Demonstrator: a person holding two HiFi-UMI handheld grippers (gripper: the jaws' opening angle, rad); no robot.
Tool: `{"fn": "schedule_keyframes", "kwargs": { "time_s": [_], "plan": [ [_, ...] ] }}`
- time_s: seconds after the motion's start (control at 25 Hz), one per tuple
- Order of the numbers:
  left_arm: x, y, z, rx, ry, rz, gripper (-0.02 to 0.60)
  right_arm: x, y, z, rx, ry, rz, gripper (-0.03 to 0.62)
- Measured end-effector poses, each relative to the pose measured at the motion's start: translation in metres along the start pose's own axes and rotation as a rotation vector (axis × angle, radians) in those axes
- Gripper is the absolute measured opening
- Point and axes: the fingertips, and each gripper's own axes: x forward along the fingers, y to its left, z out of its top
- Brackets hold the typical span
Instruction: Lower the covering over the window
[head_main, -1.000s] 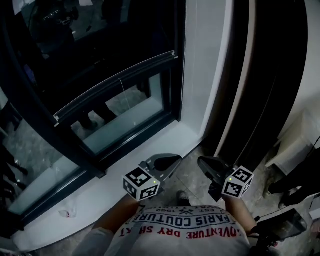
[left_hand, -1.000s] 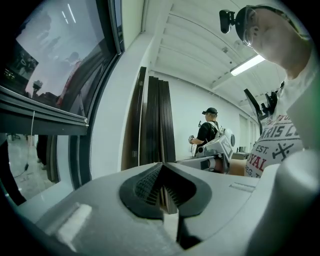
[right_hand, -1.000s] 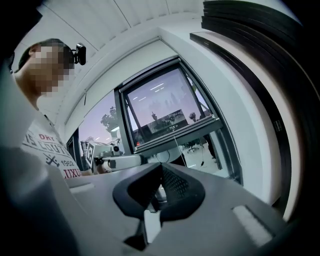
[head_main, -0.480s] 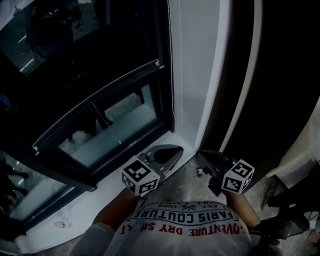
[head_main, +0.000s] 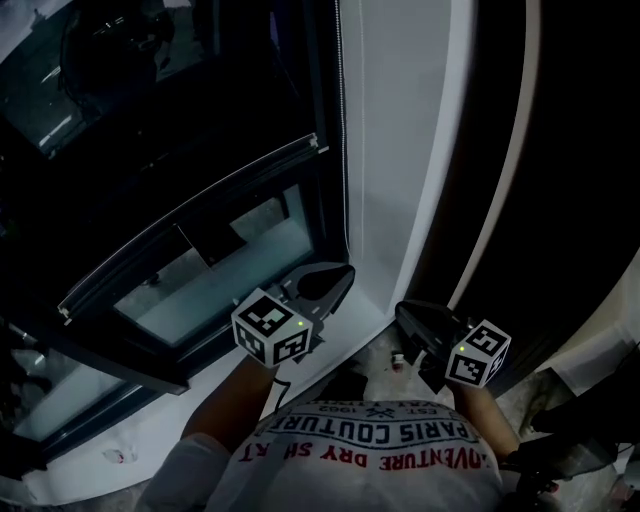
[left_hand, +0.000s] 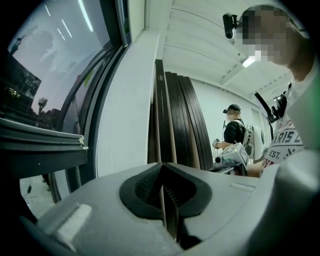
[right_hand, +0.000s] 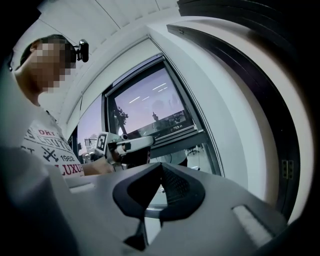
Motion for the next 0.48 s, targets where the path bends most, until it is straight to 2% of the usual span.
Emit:
{"fn": "schedule_keyframes", "kwargs": {
  "time_s": [0.2, 0.36, 0.48],
  "plan": [
    [0.029, 0.048, 0.015, 0.004, -0.019, 0.026, 0.005, 0.024, -0.025, 0.013, -0.023, 0.007, 0.015, 0.0],
    [0.059, 0.09, 0.021, 0.016, 0.007, 0.039, 0.053, 0.041, -0.05, 0.032, -0.024, -0.005, 0.016, 0.0],
    [0.078, 0.123, 0.03, 0.034, 0.008, 0.08, 0.085, 0.052, -0.065, 0.042, -0.026, -0.008, 0.016, 0.0]
  ]
}}
